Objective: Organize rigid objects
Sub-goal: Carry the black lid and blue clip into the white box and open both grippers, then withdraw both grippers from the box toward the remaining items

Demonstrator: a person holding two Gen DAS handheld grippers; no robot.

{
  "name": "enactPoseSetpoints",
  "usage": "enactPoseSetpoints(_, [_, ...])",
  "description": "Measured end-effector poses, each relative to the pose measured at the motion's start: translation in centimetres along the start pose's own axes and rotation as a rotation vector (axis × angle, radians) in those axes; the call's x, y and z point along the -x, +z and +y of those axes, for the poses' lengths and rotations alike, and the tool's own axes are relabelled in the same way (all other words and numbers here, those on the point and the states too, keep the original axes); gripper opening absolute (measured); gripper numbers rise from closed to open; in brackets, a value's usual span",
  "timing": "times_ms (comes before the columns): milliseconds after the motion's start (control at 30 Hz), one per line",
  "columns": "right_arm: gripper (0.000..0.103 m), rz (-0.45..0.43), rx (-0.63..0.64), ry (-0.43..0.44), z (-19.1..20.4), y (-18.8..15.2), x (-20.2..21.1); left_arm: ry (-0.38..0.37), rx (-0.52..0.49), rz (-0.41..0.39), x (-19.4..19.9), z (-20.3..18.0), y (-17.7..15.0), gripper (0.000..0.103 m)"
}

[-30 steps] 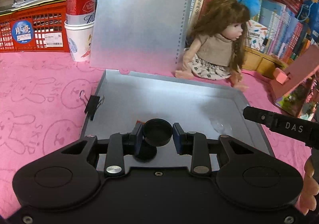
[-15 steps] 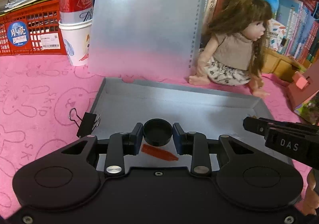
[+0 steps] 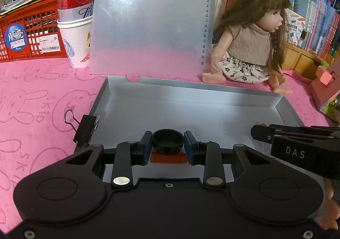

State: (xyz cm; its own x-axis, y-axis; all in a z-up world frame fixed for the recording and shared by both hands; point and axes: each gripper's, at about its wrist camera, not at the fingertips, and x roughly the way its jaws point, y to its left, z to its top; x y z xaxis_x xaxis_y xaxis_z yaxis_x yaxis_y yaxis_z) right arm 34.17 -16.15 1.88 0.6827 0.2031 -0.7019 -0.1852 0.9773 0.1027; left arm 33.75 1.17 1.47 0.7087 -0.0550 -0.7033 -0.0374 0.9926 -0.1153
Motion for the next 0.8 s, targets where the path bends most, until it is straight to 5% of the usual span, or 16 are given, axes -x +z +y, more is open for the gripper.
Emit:
enactPoseSetpoints(67, [0.050, -0.009, -0.009, 0.001, -0.1, -0.1, 0.1, -0.005, 0.005, 0.001, 0.2, 0.1, 0.0, 0.032])
enactPoseSetpoints(567, [0.085, -0.109, 0.009, 0.059, -0.3, -1.0, 5.3, -0.039, -0.002, -0.098, 5.9, 0.9, -0.6, 0.068])
enactPoseSetpoints(800, [0.090, -0.170, 0.033, 0.104, -0.3, -2.2, 9.0, -0.088, -0.017, -0.138, 9.5, 1.3, -1.9, 0.074])
